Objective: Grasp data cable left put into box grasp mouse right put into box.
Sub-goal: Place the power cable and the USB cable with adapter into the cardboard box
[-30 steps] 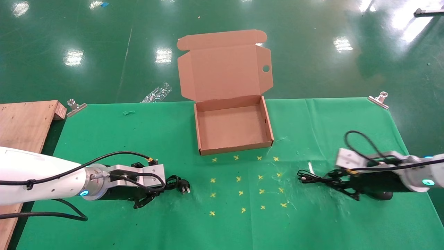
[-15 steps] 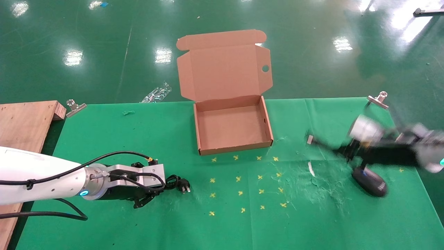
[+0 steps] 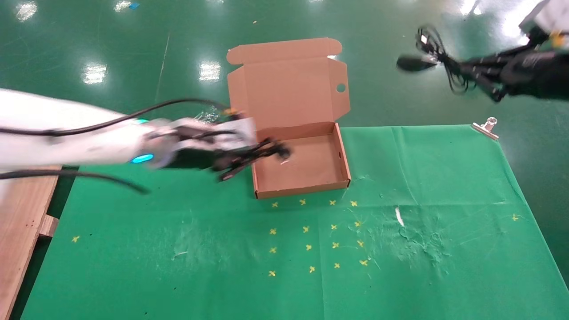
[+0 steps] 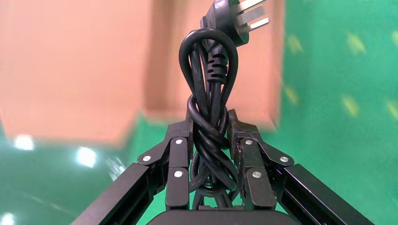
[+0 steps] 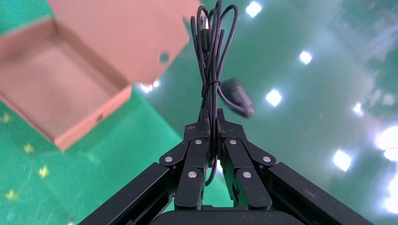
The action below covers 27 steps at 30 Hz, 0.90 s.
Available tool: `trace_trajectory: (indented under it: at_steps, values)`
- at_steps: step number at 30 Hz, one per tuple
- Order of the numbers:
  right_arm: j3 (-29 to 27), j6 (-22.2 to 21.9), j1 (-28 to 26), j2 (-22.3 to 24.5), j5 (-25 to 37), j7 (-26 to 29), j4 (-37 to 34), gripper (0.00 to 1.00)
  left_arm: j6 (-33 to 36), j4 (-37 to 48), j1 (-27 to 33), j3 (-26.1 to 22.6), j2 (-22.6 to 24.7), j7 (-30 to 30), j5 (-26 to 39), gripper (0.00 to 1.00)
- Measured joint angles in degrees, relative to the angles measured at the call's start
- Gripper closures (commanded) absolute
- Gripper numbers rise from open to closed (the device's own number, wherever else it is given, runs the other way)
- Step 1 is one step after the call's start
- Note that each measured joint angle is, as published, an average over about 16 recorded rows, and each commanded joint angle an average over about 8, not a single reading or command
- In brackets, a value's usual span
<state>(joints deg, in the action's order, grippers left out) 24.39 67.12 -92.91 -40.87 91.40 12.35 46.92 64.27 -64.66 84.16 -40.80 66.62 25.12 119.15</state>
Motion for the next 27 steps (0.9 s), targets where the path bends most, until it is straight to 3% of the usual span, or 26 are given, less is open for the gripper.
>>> trace_trajectory:
  at_steps: [5,6,13,14,20,27]
  values:
    - [-0.9,1.1,-1.2,1.8,-0.9,3.5,5.2,1.00,-6.6,5.1,1.5,-4.2,7.0,0.9,3.5,1.00]
    - [-1.0,1.3,-1.3,2.2,-1.1,4.3,6.3,1.00,-7.9,5.9,1.7,-5.3,8.1,1.3,4.1,0.94]
    - [-1.7,2.8,-1.4,4.0,-2.4,7.9,12.5,1.00,-15.0,8.8,2.9,-14.3,11.8,5.6,6.0,0.07]
    - [-1.7,3.0,-1.4,4.1,-2.6,8.1,13.1,1.00,-15.7,8.8,3.2,-15.6,11.8,6.4,5.9,0.00]
    - [-2.0,3.6,-1.2,4.0,-3.7,8.2,15.0,1.00,-18.9,9.1,5.0,-22.3,11.7,10.6,4.8,0.00]
    - [-1.8,4.2,-1.7,2.5,-4.5,6.4,14.3,1.00,-21.9,11.4,7.6,-26.3,10.9,13.5,3.5,0.00]
